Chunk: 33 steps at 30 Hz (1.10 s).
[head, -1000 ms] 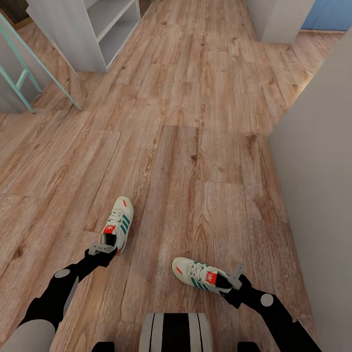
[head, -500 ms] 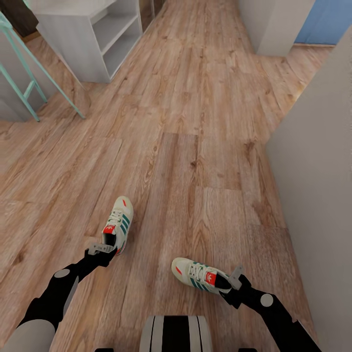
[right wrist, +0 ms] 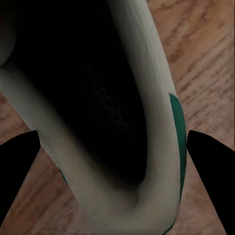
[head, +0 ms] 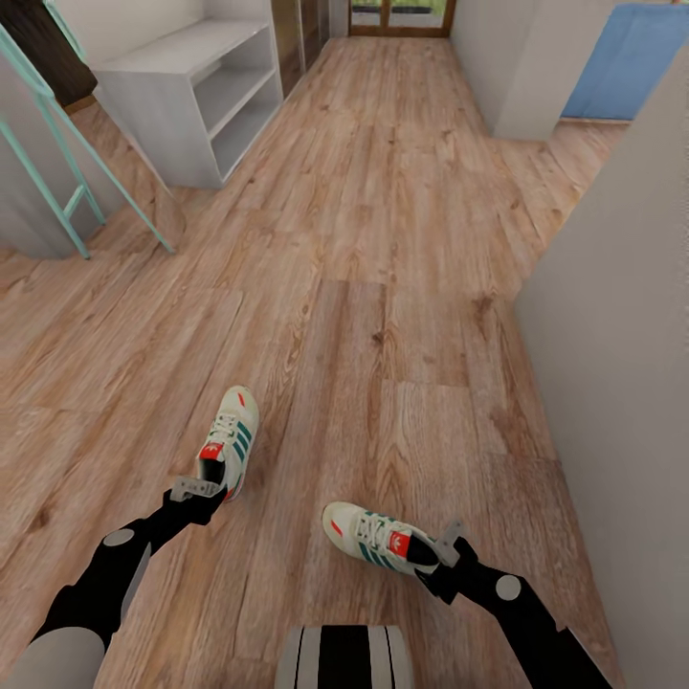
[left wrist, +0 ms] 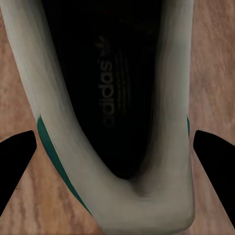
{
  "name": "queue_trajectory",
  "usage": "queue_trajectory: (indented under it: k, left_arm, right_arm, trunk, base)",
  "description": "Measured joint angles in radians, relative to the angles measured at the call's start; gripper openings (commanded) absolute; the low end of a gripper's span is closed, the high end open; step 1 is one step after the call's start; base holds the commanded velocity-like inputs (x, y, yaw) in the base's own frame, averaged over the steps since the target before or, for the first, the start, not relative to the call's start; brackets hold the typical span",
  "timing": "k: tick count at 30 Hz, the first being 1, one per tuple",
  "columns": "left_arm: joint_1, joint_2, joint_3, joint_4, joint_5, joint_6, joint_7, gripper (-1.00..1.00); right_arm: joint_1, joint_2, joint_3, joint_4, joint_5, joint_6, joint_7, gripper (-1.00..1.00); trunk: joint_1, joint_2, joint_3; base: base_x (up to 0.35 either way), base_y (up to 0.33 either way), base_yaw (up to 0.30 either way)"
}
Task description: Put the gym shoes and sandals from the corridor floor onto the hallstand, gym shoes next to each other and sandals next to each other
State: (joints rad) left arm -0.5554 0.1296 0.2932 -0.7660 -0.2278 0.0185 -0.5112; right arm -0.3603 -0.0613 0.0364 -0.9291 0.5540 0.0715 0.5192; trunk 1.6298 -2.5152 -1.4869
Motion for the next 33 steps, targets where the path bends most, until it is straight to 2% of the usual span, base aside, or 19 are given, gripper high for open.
queue_trajectory:
  k: [4, 5, 7, 12, 13, 15, 16, 19, 26, 33]
  left_arm:
    - [0.000, 0.002, 0.001, 0.001, 0.001, -0.002, 0.000, -1.00]
    - [0.001, 0.003, 0.001, 0.002, 0.001, -0.002, 0.001, -1.00]
    - [0.002, 0.004, 0.001, 0.003, 0.001, -0.002, 0.002, -1.00]
    - [0.002, 0.005, 0.001, 0.031, 0.000, -0.005, 0.007, -1.00]
    - [0.003, 0.005, 0.000, 0.068, -0.005, -0.009, 0.008, -1.00]
    - [0.002, 0.005, 0.000, 0.087, -0.001, -0.011, 0.009, -1.00]
    - [0.002, 0.007, 0.001, 0.163, -0.005, -0.024, 0.034, -1.00]
    - [0.007, 0.006, 0.000, 0.208, -0.001, -0.059, 0.073, -1.00]
    - [0.046, 0.001, 0.000, 0.260, 0.001, -0.130, 0.130, -1.00]
    - [0.092, -0.002, 0.002, 0.278, 0.006, -0.195, 0.166, -1.00]
  right_arm:
    - [0.000, 0.018, -0.001, 0.000, 0.001, 0.001, 0.000, -1.00]
    - [0.000, 0.033, -0.001, 0.000, -0.001, 0.001, 0.000, -1.00]
    - [0.000, 0.042, -0.001, 0.000, 0.002, 0.001, 0.000, -1.00]
    - [0.000, 0.046, -0.003, 0.001, 0.003, 0.001, 0.000, -1.00]
    - [0.001, 0.046, -0.003, 0.001, 0.002, 0.001, 0.000, -1.00]
    - [0.001, 0.047, -0.003, 0.001, 0.002, 0.000, 0.000, -1.00]
    - [0.000, 0.047, -0.005, 0.000, 0.001, -0.001, 0.000, -1.00]
    - [0.000, 0.046, -0.025, 0.001, 0.001, -0.002, -0.001, -1.00]
    - [0.001, 0.046, -0.066, 0.001, -0.002, -0.019, -0.004, -1.00]
    - [0.003, 0.046, -0.076, 0.008, -0.004, -0.039, -0.005, -1.00]
  trunk:
    - [-0.002, 0.001, 0.015]
    - [-0.002, 0.001, 0.019]
    - [-0.003, 0.002, 0.027]
    - [-0.005, 0.003, 0.046]
    - [-0.006, 0.003, 0.051]
    - [-0.007, 0.004, 0.061]
    - [-0.007, 0.004, 0.066]
    - [-0.009, 0.004, 0.082]
    - [-0.012, 0.006, 0.120]
    - [-0.015, 0.008, 0.159]
  base:
    - [0.000, 0.000, 0.000]
    - [0.000, 0.000, 0.000]
    - [0.000, 0.000, 0.000]
    - [0.000, 0.000, 0.000]
    - [0.000, 0.000, 0.000]
    - [0.000, 0.000, 0.000]
    - [0.000, 0.000, 0.000]
    - [0.000, 0.000, 0.000]
    - [0.000, 0.000, 0.000]
    - [0.000, 0.000, 0.000]
